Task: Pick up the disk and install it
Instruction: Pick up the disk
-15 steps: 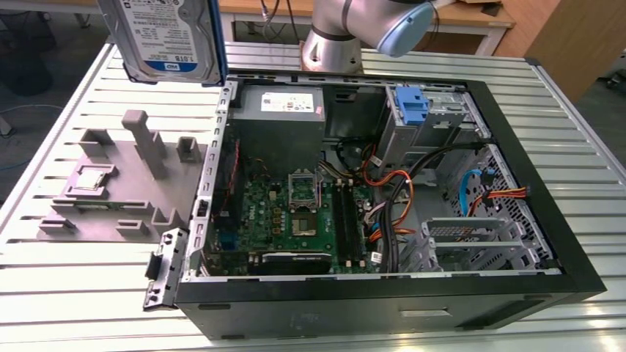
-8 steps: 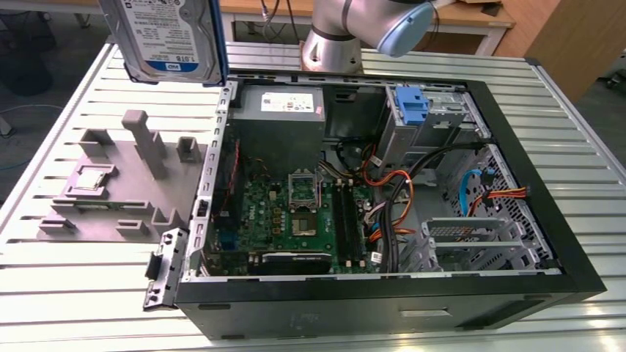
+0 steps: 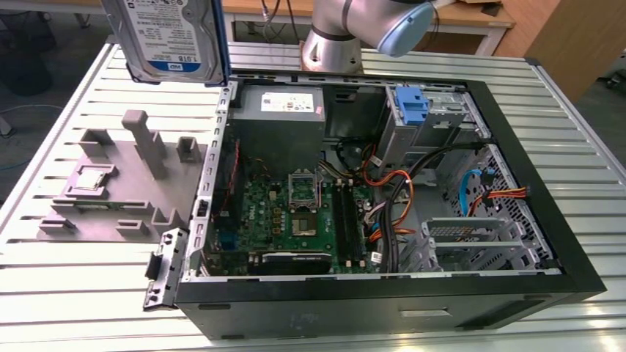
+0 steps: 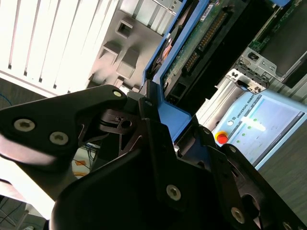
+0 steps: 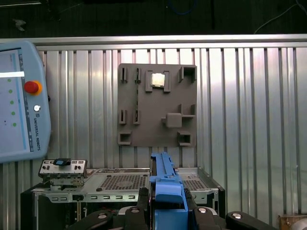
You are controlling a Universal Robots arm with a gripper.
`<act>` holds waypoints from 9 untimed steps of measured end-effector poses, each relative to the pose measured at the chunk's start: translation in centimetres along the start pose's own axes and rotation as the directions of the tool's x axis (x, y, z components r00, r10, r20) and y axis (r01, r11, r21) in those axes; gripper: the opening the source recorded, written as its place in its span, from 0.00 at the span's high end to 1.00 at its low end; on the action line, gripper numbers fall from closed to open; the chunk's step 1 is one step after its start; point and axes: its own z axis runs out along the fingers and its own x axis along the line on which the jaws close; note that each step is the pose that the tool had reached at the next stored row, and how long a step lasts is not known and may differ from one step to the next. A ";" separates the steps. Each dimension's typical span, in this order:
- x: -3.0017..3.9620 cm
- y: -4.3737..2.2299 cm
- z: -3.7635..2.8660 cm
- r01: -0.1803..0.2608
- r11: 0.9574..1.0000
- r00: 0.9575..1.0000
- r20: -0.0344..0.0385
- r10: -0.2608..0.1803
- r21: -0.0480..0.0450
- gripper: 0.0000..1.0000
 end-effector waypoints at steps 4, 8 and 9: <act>0.00 -0.08 0.00 0.000 1.000 1.000 0.000 0.000 0.000 0.64; -0.01 -0.22 0.00 0.000 1.000 1.000 0.000 0.000 0.000 0.64; 0.00 -0.23 0.00 0.000 1.000 1.000 0.000 0.000 0.000 0.64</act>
